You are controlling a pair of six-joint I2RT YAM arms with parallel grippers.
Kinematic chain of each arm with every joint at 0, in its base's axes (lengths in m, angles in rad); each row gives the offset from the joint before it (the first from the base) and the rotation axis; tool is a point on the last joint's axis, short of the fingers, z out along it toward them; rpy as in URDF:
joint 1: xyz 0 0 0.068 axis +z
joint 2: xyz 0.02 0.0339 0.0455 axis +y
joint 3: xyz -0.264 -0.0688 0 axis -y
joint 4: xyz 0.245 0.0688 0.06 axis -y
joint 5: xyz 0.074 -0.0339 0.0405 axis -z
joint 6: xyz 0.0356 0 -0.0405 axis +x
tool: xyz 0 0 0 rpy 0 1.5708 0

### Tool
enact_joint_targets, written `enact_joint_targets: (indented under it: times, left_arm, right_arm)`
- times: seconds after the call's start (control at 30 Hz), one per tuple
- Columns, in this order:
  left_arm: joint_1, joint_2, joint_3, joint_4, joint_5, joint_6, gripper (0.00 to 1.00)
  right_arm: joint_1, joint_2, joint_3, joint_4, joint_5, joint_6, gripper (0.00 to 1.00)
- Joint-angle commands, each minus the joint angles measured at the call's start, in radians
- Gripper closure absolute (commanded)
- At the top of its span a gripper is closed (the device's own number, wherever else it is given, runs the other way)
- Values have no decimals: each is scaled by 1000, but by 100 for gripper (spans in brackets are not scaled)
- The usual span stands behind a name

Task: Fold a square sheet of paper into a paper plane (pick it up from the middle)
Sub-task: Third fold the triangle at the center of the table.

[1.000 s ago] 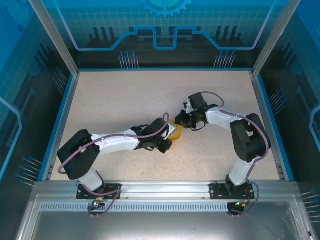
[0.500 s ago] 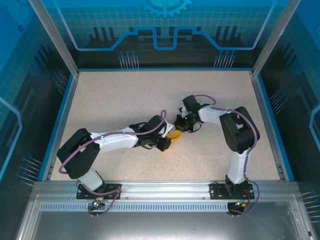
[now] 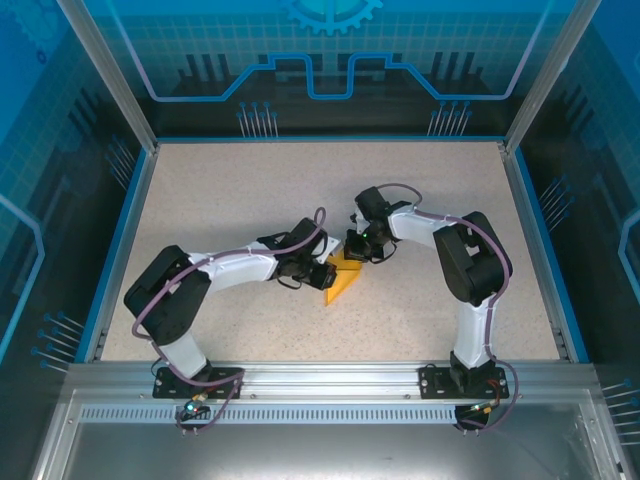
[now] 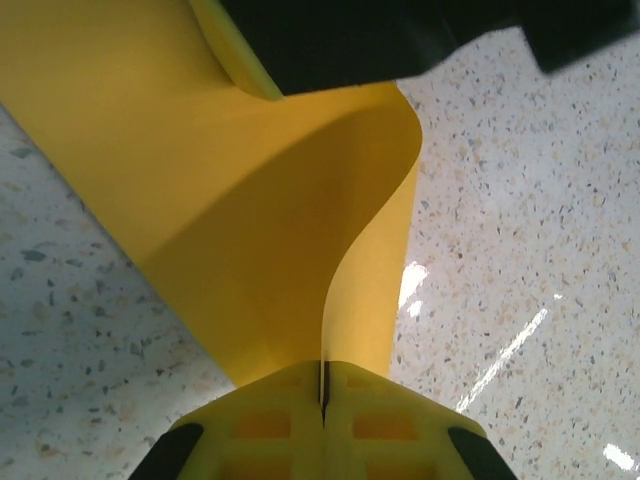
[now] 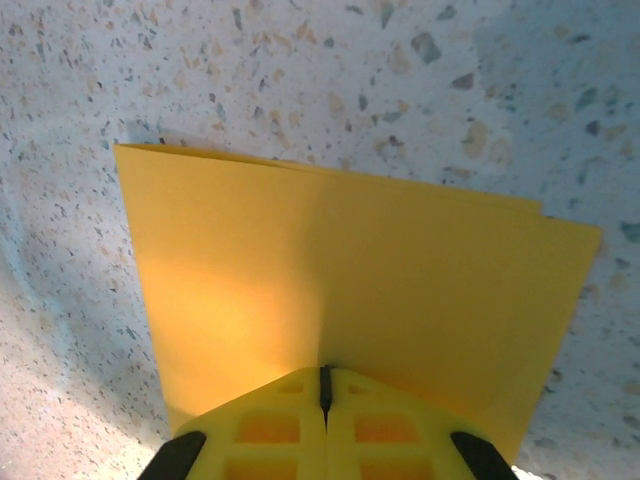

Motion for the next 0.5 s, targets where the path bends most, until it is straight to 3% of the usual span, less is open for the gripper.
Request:
enact_joint_targets:
  times: [0.0, 0.47]
  left_arm:
    - [11, 35, 35, -39, 35, 18, 100]
    - [26, 62, 28, -25, 17, -13, 100]
  right_arm:
    - [13, 21, 13, -74, 36, -22, 95]
    - [13, 14, 11, -73, 28, -14, 95]
